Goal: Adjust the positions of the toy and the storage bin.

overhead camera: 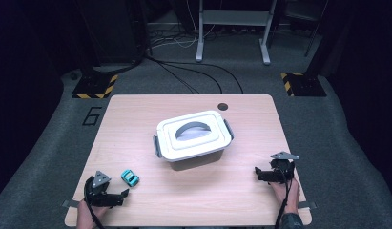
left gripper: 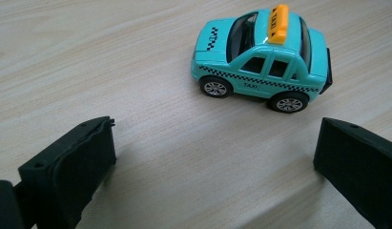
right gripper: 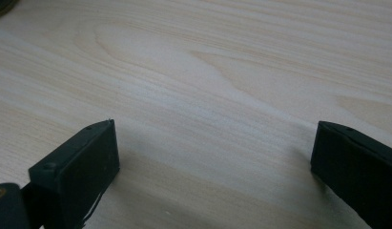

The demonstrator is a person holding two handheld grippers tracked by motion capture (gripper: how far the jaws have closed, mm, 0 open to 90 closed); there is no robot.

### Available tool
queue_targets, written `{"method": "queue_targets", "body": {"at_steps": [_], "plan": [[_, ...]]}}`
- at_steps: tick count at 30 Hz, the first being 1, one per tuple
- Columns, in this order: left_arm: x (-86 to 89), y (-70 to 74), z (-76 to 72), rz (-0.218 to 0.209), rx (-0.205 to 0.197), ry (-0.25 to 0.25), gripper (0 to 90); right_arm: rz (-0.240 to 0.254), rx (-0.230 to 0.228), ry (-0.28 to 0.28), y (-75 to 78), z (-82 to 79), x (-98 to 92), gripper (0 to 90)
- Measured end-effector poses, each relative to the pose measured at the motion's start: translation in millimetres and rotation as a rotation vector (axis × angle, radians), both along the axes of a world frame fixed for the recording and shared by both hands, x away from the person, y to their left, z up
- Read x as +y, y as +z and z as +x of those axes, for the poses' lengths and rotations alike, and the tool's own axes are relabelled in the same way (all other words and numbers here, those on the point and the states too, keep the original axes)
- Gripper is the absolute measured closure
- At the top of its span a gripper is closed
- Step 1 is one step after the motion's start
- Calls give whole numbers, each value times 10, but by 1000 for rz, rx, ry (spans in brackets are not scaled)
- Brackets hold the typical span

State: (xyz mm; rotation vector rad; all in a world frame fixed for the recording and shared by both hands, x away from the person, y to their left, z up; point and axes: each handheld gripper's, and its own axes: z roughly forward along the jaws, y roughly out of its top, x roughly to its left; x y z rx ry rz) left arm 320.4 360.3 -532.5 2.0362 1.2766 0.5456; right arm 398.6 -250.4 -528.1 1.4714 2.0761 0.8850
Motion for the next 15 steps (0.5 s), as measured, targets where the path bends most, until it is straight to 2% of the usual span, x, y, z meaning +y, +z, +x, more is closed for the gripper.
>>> {"method": "queue_targets", "body": {"at_steps": [3, 6, 9, 15], "plan": [[-1, 2, -3, -1, 5, 0, 0, 3, 16, 20, 16, 6, -6, 14], [-2, 1, -2, -2, 5, 0, 0, 78, 34, 38, 59, -7, 7, 7], [-2, 1, -2, -2, 5, -1, 0, 75, 23, 68, 108, -33, 88, 8], [-2, 1, -3, -2, 5, 0, 0, 73, 17, 89, 177, -46, 156, 17]]}}
